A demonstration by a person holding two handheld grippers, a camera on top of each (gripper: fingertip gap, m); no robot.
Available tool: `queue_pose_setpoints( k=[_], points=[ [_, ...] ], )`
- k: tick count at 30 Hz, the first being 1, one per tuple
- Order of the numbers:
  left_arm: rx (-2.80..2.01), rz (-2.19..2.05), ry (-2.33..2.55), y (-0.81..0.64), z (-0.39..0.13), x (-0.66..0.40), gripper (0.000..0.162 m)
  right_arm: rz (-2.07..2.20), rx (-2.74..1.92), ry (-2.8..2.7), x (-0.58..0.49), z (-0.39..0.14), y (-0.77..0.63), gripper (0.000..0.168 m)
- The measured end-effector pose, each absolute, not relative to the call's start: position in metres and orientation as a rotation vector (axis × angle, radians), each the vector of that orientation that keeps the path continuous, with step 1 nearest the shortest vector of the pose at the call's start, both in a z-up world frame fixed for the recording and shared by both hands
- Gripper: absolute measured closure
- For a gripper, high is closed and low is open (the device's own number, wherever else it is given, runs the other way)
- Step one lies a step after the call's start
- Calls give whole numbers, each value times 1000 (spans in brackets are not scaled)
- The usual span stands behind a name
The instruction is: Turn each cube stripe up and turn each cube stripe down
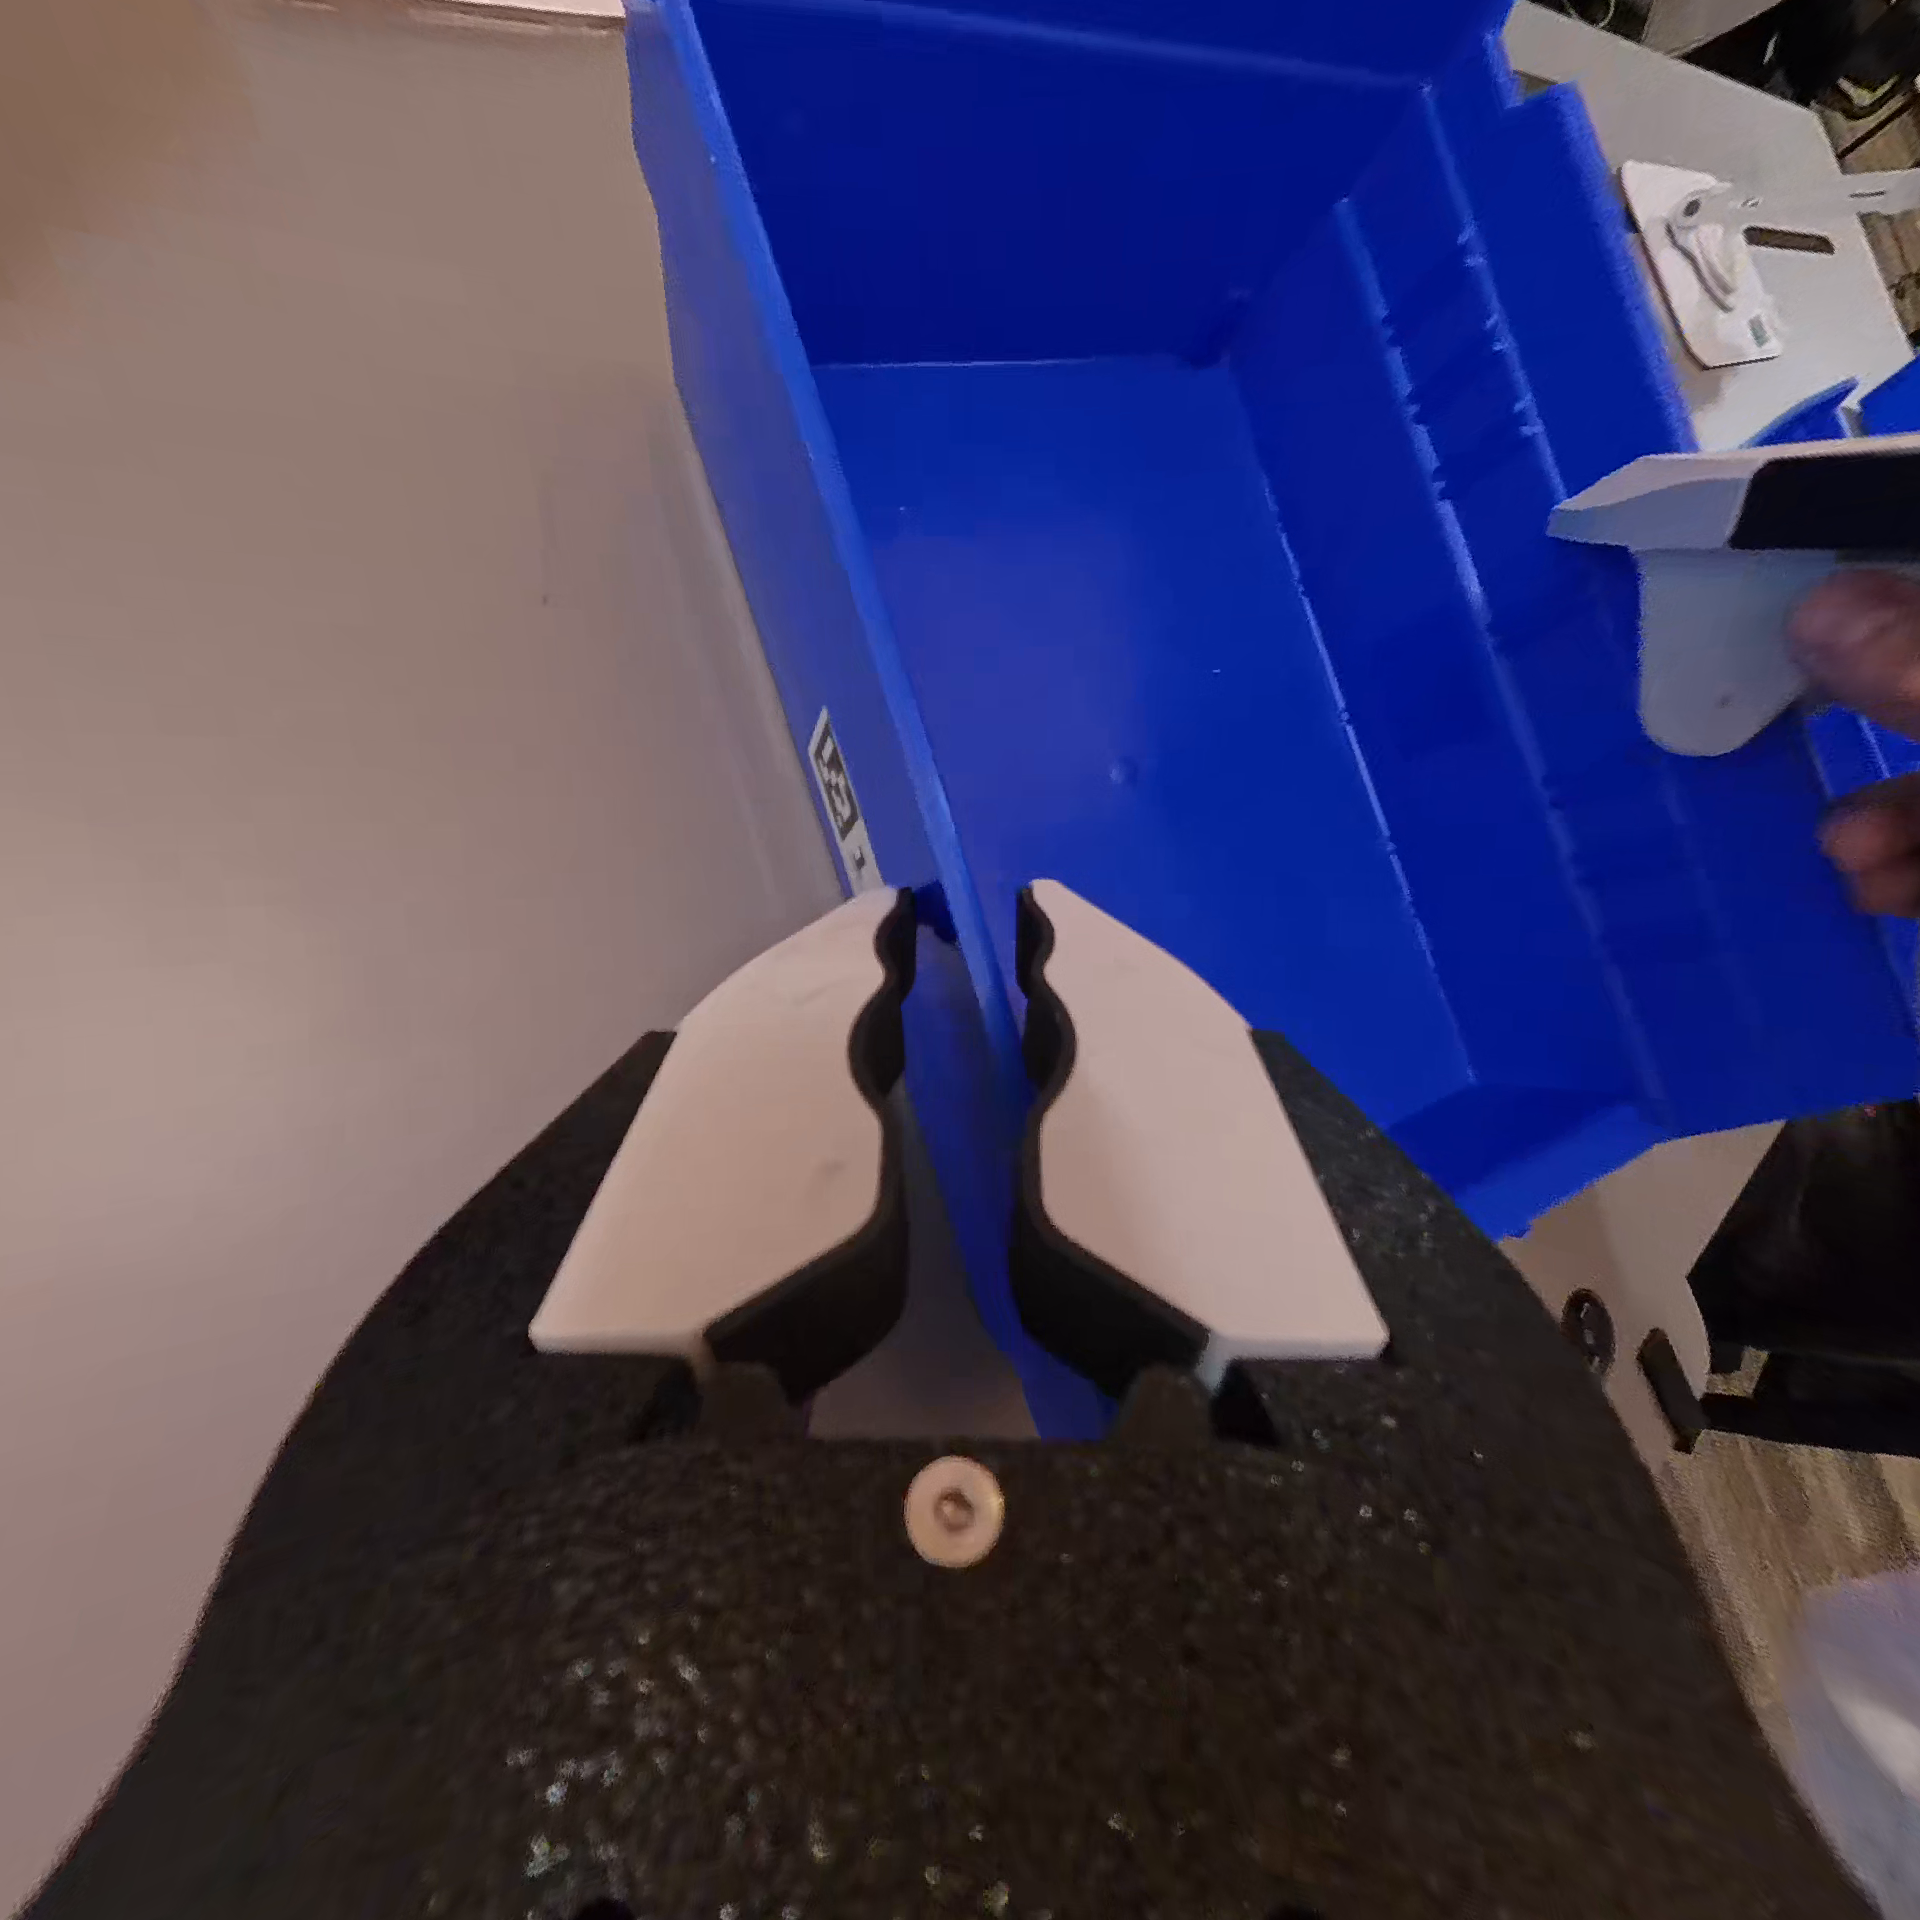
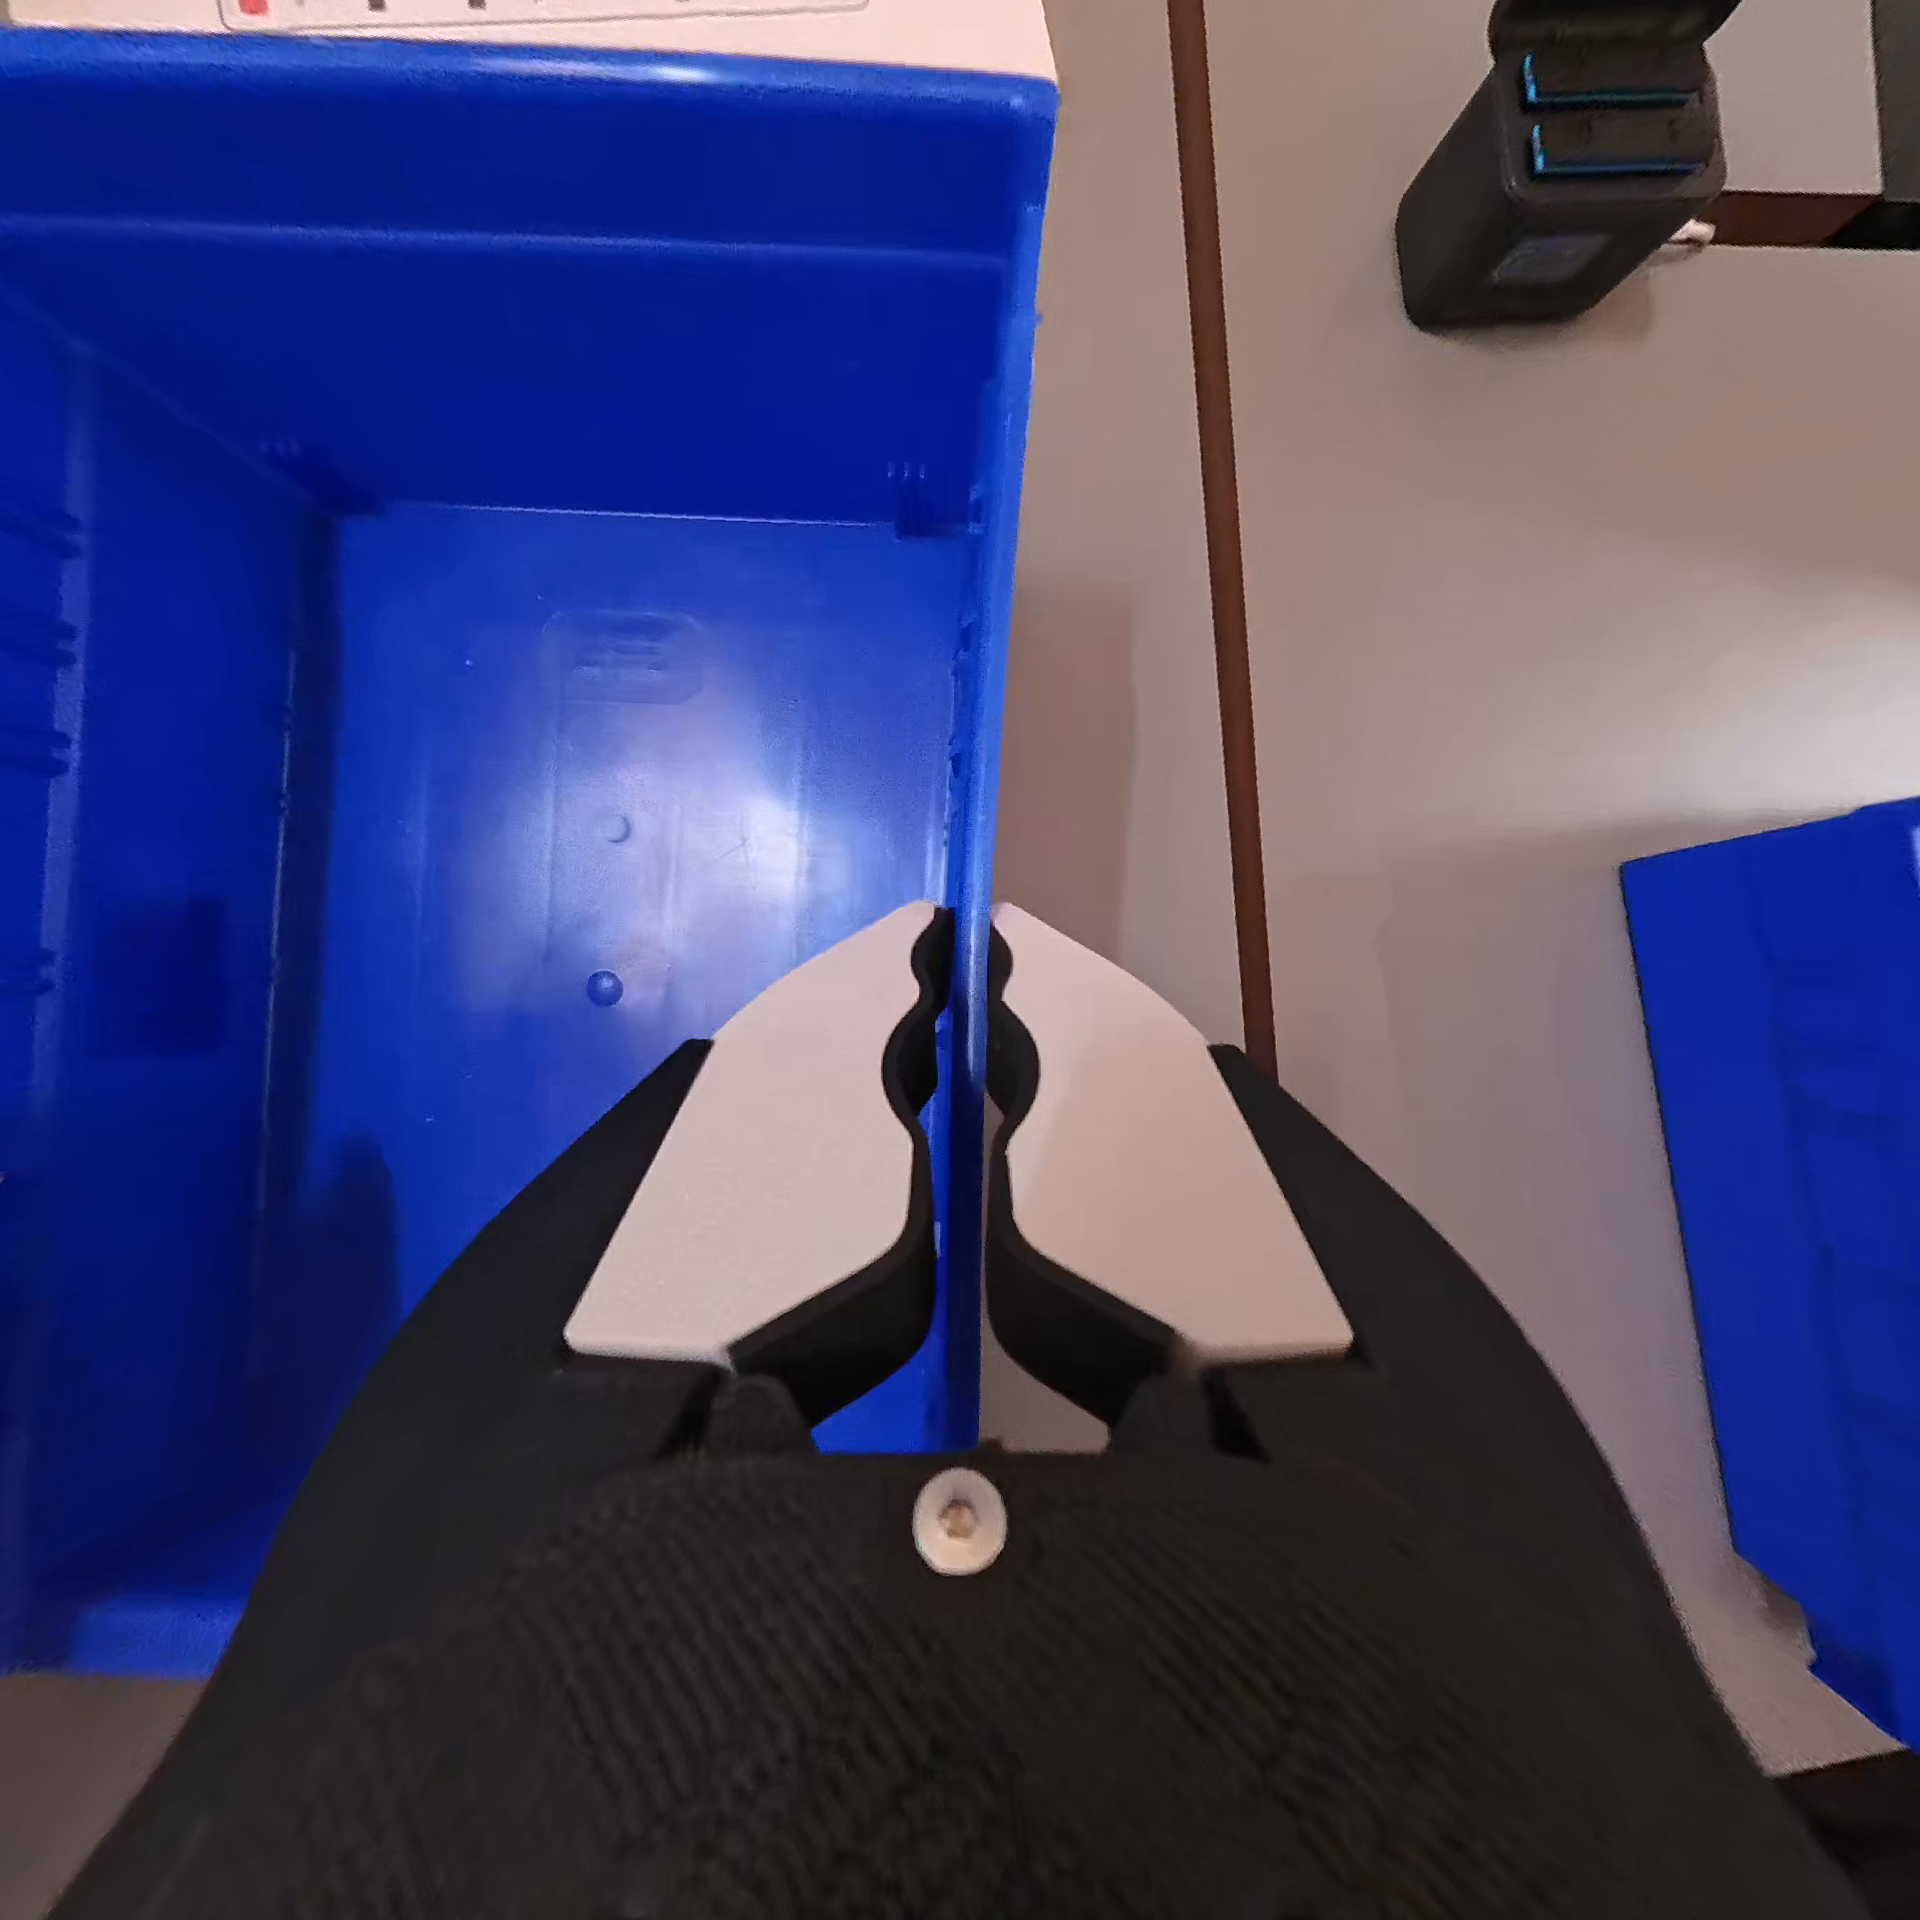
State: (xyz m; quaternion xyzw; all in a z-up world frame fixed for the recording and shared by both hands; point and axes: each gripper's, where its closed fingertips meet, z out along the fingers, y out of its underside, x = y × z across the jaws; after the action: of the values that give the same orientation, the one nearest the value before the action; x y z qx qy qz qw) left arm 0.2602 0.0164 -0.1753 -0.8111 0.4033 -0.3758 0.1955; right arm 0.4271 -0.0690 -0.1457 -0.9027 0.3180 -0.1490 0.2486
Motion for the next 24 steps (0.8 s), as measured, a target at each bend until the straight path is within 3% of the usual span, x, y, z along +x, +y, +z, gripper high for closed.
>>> queue_pose_setpoints(
  k=[4,12,17,24],
  points=[
    [-2248,-1138,1117,13,-170,265,134,-360,-2469,897,433,-167,-75,161],
    [-2072,-1179,1143,22,-144,256,121,-413,-2429,858,435,-159,-77,158],
    [-1866,-1120,1140,51,-94,210,110,-668,-2288,698,434,-108,-80,126],
    [-1642,-965,1115,118,-46,77,102,-378,-2109,443,316,-63,-47,111]
  ],
)
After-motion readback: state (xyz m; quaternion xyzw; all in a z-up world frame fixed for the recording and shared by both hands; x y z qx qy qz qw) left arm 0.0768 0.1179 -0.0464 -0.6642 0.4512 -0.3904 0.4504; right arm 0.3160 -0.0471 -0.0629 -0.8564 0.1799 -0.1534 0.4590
